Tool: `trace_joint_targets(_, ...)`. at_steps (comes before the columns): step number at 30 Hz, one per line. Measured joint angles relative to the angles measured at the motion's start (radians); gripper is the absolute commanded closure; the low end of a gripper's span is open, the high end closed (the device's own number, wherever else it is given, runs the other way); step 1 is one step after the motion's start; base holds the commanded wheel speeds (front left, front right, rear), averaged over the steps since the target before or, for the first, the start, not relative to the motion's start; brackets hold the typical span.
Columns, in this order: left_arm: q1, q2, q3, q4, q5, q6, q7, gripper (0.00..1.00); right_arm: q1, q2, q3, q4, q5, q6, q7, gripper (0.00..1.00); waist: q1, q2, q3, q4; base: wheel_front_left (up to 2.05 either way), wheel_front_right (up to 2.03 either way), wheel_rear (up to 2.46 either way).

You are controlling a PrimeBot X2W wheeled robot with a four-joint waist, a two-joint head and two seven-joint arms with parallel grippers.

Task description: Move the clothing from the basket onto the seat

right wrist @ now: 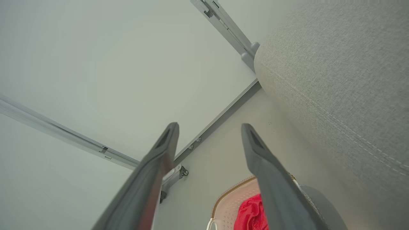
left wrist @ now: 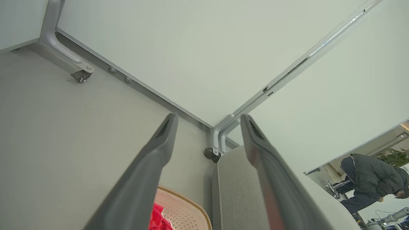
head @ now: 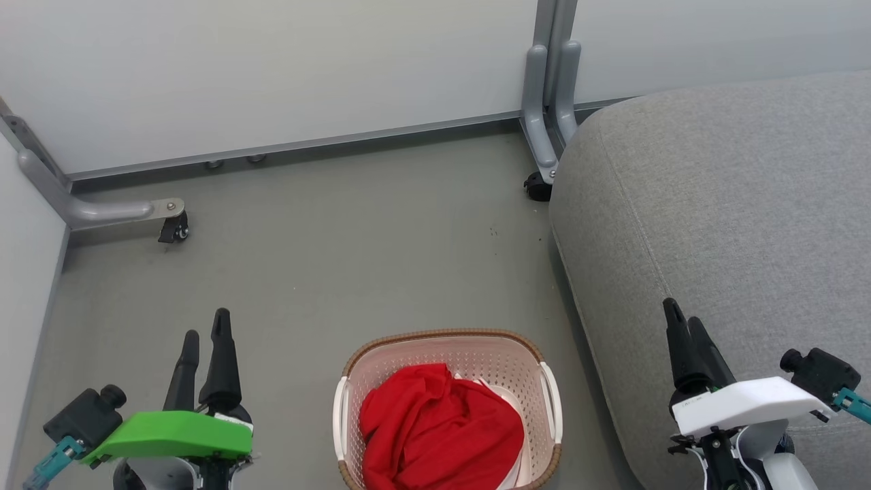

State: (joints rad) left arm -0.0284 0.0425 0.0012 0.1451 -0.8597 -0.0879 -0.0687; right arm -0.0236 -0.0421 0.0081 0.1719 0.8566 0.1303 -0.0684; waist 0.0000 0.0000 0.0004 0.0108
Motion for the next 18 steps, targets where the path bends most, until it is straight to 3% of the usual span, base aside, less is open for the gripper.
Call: trace_joint_targets(18, 0.018, 0.001, -0.040, -0.042, 0.235, 0.004, -0.056, 0.00, 0.020, -0.002, -0.001, -0.055, -0.204, 0.000, -0.056, 0.00, 0.0000, 0.0000, 0.001, 0.008, 0.00, 0.00, 0.00)
